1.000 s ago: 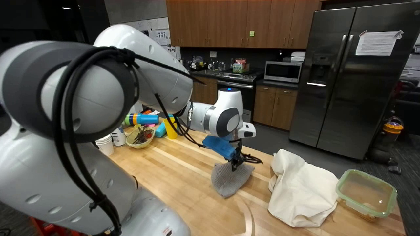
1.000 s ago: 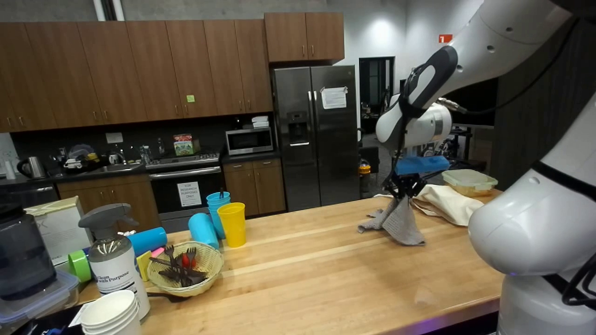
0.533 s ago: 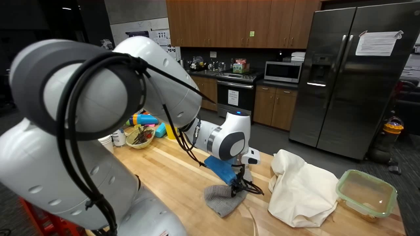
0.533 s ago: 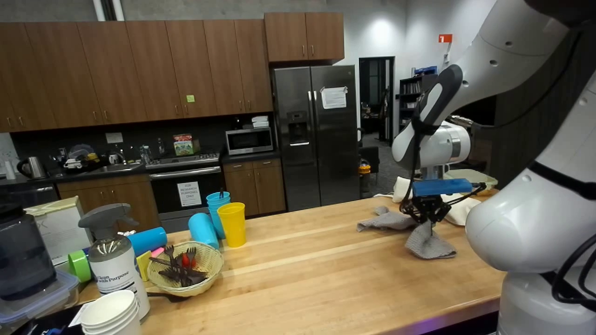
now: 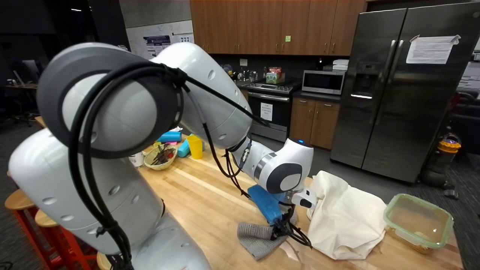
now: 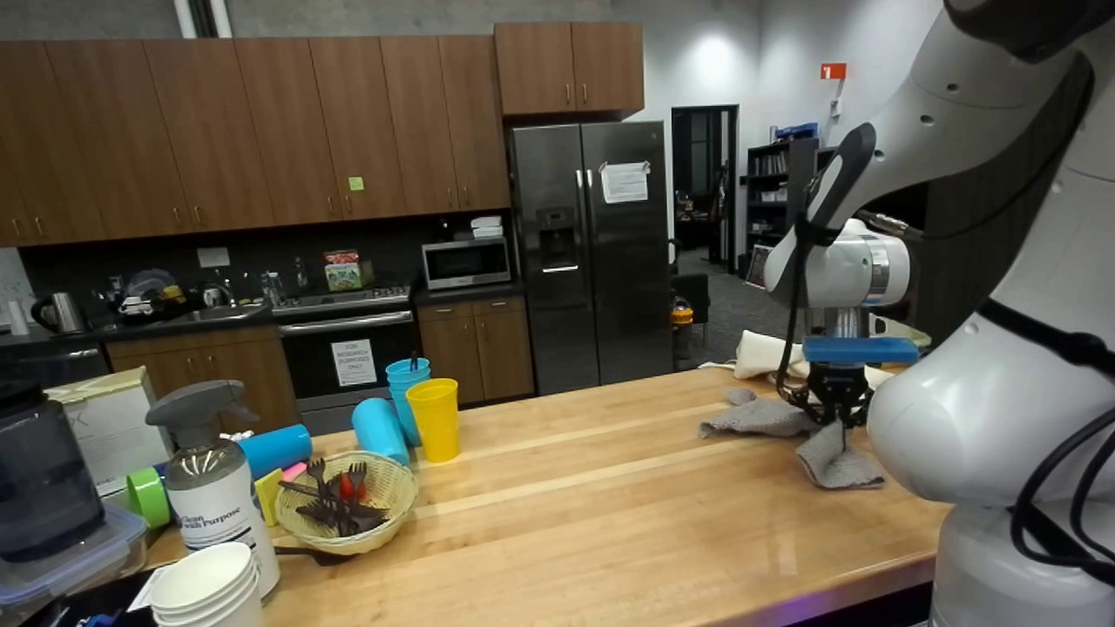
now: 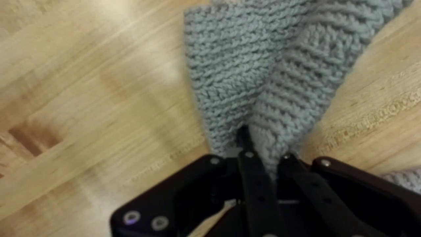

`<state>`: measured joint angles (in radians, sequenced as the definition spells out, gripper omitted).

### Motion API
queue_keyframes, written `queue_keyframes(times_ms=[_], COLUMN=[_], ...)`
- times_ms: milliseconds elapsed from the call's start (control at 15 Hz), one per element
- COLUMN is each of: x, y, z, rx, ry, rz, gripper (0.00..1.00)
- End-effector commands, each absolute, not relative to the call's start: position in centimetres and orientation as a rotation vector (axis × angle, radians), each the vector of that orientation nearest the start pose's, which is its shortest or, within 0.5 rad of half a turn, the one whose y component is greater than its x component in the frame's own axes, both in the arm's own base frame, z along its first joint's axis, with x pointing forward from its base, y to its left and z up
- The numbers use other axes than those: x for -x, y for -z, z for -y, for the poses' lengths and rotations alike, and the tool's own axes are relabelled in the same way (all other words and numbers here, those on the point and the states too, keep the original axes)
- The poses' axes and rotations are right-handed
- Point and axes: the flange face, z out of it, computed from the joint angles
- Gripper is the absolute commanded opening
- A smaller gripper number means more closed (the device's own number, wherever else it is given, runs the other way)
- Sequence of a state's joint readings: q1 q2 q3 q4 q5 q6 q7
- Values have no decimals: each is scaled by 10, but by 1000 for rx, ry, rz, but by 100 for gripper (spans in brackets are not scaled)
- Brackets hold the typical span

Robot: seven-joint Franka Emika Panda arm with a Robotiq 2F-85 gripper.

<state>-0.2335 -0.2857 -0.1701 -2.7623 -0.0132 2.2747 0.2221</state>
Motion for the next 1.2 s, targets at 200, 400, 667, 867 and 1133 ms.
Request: queue_keyframes(times_ms=[200,400,667,867,1133], x=[-344,-381,-450,-499,-549], y=[-283,-304,-344,-372,-413], z=[149,159,177,191,189], rx=[2884,2901,2976,3002,3035], ry=[-456,-415,-281,-155,-12], rz=[-944,-922,-879,-811,-716], gripper=[1,1,1,1,1])
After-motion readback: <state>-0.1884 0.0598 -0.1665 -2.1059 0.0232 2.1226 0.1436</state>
